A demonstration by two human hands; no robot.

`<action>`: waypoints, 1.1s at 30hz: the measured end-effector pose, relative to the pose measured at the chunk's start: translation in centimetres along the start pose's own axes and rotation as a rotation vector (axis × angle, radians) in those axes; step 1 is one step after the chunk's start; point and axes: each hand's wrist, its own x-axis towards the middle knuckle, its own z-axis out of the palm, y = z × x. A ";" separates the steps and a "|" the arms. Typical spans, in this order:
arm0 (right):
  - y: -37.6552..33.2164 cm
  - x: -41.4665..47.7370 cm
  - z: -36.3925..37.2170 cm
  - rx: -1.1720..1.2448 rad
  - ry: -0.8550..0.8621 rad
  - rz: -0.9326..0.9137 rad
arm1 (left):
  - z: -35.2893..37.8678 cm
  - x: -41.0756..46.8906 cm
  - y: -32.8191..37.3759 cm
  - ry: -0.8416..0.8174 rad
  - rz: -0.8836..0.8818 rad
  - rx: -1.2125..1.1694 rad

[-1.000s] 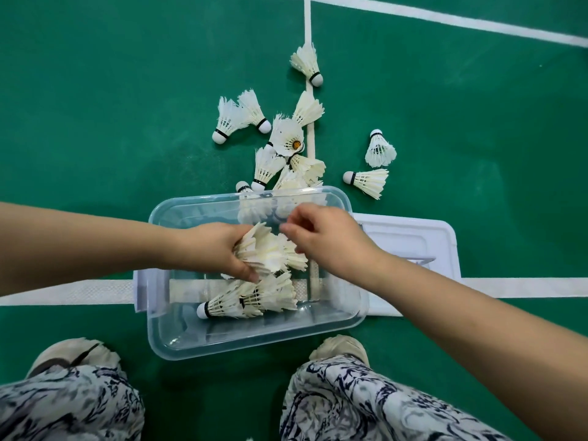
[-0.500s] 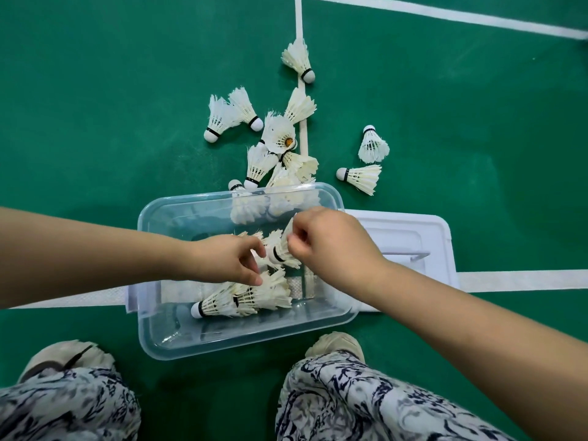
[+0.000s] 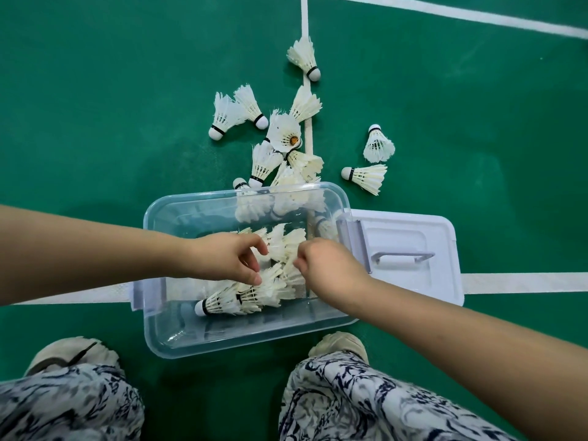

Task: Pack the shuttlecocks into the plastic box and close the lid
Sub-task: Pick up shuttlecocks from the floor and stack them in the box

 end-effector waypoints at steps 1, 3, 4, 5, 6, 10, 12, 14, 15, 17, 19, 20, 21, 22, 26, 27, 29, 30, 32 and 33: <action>0.0 0.2 -0.1 0.049 0.005 0.022 | -0.1 -0.1 -0.1 0.002 0.000 -0.003; 0.1 0.4 -0.3 0.125 0.004 0.056 | -0.2 -0.2 -0.2 0.004 -0.001 -0.006; 0.1 0.6 -0.2 0.144 -0.012 0.077 | -0.2 -0.2 -0.2 0.003 -0.003 -0.007; 0.2 0.7 -0.1 0.142 -0.043 0.098 | -0.2 -0.2 -0.2 0.001 -0.003 -0.008; 0.2 0.9 0.2 0.117 -0.083 0.118 | -0.1 -0.3 -0.3 -0.002 -0.002 -0.007; -0.2 0.9 1.1 -0.097 -0.278 0.136 | 0.2 -0.2 -0.5 -0.022 -0.005 0.005; -0.5 0.7 1.0 -0.200 -0.359 0.102 | 0.3 -0.1 -0.6 -0.039 -0.012 0.027; -0.7 0.4 1.0 -0.313 -0.392 0.051 | 0.3 -0.1 -0.8 -0.066 -0.020 0.047; -0.7 0.3 0.9 -0.367 -0.394 0.032 | 0.4 -0.2 -0.8 -0.076 -0.021 0.049; -0.9 0.0 0.6 -0.418 -0.351 0.010 | 0.3 -0.3 -0.5 -0.077 -0.011 0.046; -1.3 -0.2 -0.4 -0.391 -0.252 0.005 | 0.0 -0.5 0.3 -0.058 0.012 0.036; -1.6 -0.1 -1.2 -0.376 -0.186 -0.006 | -0.3 -0.7 0.9 -0.043 0.030 0.027; -1.9 0.1 -2.3 -0.365 -0.118 -0.022 | -0.6 -0.9 1.6 -0.025 0.055 0.020; -2.1 0.3 -3.4 -0.339 -0.056 -0.030 | -1.1 -1.0 2.4 0.000 0.085 0.011; -2.8 1.5 -8.1 -0.237 0.185 -0.036 | -4.0 -1.6 5.5 0.234 0.192 -0.023; -2.8 1.9 -9.0 -0.218 0.240 -0.039 | -5.0 -1.6 6.0 0.296 0.212 -0.027; -2.8 2.8 -10.6 -0.194 0.341 -0.042 | -6.7 -1.6 6.8 0.394 0.251 -0.064; -2.7 3.5 -11.2 -0.181 0.390 -0.050 | -7.7 -1.4 7.0 0.435 0.266 -0.086; -2.5 5.6 -12.1 -0.130 0.472 -0.060 | -9.8 -0.4 6.7 0.526 0.275 -0.123; -2.1 6.9 -12.2 -0.101 0.496 -0.053 | -10.9 0.2 6.4 0.574 0.270 -0.143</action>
